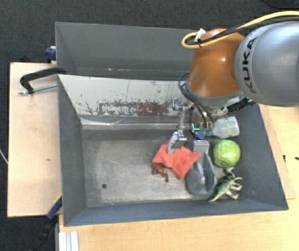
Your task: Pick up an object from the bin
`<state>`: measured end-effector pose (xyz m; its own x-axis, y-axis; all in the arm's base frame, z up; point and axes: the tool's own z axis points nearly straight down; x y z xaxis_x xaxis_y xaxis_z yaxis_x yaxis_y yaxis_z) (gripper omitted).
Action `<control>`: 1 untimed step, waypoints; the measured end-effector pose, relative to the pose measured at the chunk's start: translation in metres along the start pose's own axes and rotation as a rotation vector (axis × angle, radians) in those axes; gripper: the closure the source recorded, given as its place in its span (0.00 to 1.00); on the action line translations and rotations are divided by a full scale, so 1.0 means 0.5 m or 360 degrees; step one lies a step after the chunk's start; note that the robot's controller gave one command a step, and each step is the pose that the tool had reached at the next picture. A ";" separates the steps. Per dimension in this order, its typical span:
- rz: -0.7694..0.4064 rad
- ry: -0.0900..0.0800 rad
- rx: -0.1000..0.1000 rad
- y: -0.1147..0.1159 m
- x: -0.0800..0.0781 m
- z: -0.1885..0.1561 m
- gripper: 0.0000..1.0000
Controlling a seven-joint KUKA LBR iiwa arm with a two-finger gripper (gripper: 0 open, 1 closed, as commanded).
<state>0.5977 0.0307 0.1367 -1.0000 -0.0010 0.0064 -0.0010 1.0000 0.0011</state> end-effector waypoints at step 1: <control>0.0002 -0.0010 -0.0001 0.000 -0.002 -0.008 0.00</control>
Offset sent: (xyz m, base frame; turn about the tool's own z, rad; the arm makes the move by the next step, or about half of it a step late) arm -0.0324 -0.0233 -0.0667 0.0058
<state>0.5990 0.0306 0.1409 -1.0000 0.0000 -0.0001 0.0000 1.0000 0.0015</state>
